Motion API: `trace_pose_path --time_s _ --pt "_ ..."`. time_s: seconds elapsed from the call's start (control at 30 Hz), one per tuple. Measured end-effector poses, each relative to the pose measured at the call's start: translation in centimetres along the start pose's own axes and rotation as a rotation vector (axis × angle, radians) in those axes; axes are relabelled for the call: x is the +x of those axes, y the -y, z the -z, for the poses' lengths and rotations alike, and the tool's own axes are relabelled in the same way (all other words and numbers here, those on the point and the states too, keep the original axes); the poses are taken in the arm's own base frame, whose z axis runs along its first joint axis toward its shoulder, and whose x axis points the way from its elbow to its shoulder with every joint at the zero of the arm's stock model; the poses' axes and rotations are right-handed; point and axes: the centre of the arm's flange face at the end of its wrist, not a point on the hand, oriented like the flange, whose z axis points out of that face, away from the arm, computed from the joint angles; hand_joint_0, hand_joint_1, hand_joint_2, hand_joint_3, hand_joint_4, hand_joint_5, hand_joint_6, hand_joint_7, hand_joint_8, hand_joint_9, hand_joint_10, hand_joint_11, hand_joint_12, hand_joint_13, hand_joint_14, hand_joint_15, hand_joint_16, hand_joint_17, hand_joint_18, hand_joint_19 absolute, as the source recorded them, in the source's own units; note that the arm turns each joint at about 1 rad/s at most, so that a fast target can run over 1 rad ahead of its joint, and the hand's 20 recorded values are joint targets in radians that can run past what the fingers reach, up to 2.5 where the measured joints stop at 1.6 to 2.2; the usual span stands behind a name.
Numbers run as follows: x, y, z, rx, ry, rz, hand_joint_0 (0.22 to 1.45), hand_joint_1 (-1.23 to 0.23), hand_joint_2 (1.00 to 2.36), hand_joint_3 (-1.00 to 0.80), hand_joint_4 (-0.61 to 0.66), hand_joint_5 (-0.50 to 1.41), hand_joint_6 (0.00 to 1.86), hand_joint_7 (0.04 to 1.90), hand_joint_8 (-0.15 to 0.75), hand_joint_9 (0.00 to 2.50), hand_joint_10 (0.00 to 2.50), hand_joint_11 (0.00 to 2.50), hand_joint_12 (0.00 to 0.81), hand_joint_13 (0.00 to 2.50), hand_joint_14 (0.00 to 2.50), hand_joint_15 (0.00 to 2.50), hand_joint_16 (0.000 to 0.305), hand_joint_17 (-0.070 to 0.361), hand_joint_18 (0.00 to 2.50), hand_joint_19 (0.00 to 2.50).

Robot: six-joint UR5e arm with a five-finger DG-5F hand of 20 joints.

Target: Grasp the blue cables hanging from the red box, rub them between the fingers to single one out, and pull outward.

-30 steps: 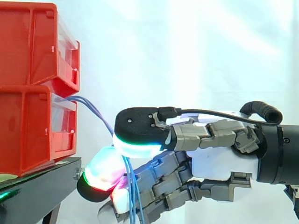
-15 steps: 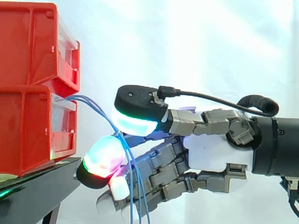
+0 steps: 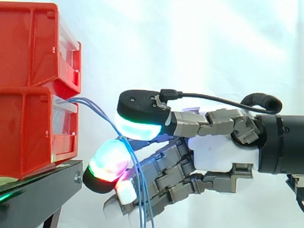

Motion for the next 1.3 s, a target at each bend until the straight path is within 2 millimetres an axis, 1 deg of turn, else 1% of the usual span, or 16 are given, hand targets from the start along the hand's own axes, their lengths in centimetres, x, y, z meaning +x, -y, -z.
trace_pose_path --time_s 0.13,0.2,0.43,0.6,0.63,0.67,0.73,0.8,0.87,0.9,1.0,1.1,1.17,1.2,1.23,1.3 --pt "-0.5 -0.4 0.5 0.03 -0.011 0.013 0.6 -0.59 1.01 -0.3 0.17 -0.12 0.64 1.08 0.292 0.94 0.02 0.53 0.343 0.7 0.01 0.33 0.053 0.12 0.63 0.43" --pt "-0.7 -0.5 0.7 0.045 -0.017 0.018 0.61 -0.6 1.01 -0.29 0.17 -0.12 0.65 1.06 0.289 0.94 0.02 0.53 0.344 0.7 0.01 0.32 0.053 0.119 0.63 0.43" --pt "-1.0 -0.8 1.0 0.064 -0.022 0.024 0.59 -0.6 1.01 -0.34 0.19 -0.12 0.66 1.05 0.293 0.94 0.02 0.53 0.342 0.7 0.01 0.32 0.053 0.12 0.64 0.44" --pt "-1.2 -1.0 0.8 0.058 -0.017 0.021 0.6 -0.6 1.01 -0.33 0.18 -0.12 0.65 1.06 0.29 0.94 0.02 0.53 0.341 0.7 0.01 0.32 0.053 0.119 0.64 0.44" --pt "-1.3 -1.1 0.8 0.057 -0.015 0.021 0.61 -0.6 1.01 -0.29 0.17 -0.12 0.68 1.03 0.295 0.95 0.02 0.54 0.339 0.7 0.01 0.32 0.053 0.118 0.64 0.43" --pt "-1.3 -1.2 0.7 0.055 -0.014 0.02 0.61 -0.6 1.01 -0.29 0.17 -0.12 0.68 1.03 0.295 0.95 0.02 0.54 0.339 0.7 0.01 0.32 0.053 0.118 0.64 0.43" --pt "-1.5 -1.5 0.5 0.048 -0.011 0.017 0.59 -0.59 1.02 -0.21 0.16 -0.15 0.78 0.91 0.294 0.95 0.02 0.57 0.344 0.7 0.01 0.32 0.053 0.119 0.65 0.43" --pt "-1.7 -2.1 0.2 0.038 -0.006 0.012 0.59 -0.59 1.02 -0.18 0.16 -0.16 0.81 0.91 0.3 0.94 0.02 0.58 0.348 0.7 0.01 0.32 0.053 0.12 0.65 0.43" --pt "-1.8 -2.5 0.0 0.031 -0.003 0.01 0.59 -0.59 1.01 -0.15 0.18 -0.17 0.84 0.85 0.317 0.95 0.02 0.57 0.37 0.71 0.01 0.31 0.058 0.131 0.69 0.41" --pt "-1.9 -2.6 0.0 0.028 -0.001 0.009 0.6 -0.65 1.01 -0.14 0.19 -0.17 0.86 0.82 0.329 0.94 0.02 0.58 0.38 0.71 0.01 0.31 0.06 0.136 0.71 0.39" --pt "-2.0 -2.8 -0.1 0.023 0.002 0.008 0.6 -0.66 1.01 -0.11 0.2 -0.18 0.88 0.78 0.327 0.94 0.02 0.58 0.383 0.71 0.01 0.31 0.061 0.138 0.71 0.39" --pt "-2.0 -2.8 -0.2 0.022 0.002 0.009 0.6 -0.66 1.01 -0.13 0.2 -0.18 0.89 0.77 0.327 0.94 0.02 0.59 0.381 0.71 0.01 0.31 0.061 0.138 0.71 0.4" --pt "-2.0 -2.8 -0.1 0.023 0.002 0.009 0.59 -0.67 1.01 -0.19 0.2 -0.18 0.89 0.78 0.316 0.93 0.02 0.6 0.369 0.7 0.01 0.32 0.058 0.131 0.68 0.41" --pt "-2.0 -2.8 -0.1 0.024 0.002 0.009 0.57 -0.67 1.01 -0.27 0.18 -0.18 0.88 0.79 0.299 0.92 0.02 0.6 0.349 0.68 0.01 0.33 0.054 0.122 0.64 0.43" --pt "-2.0 -2.8 -0.1 0.025 0.002 0.009 0.57 -0.67 1.01 -0.31 0.18 -0.18 0.87 0.79 0.299 0.92 0.02 0.6 0.351 0.68 0.01 0.32 0.054 0.122 0.64 0.43" --pt "-2.0 -2.8 -0.1 0.025 0.001 0.009 0.56 -0.66 1.01 -0.34 0.19 -0.18 0.86 0.8 0.301 0.92 0.02 0.59 0.35 0.69 0.01 0.33 0.054 0.123 0.65 0.43"
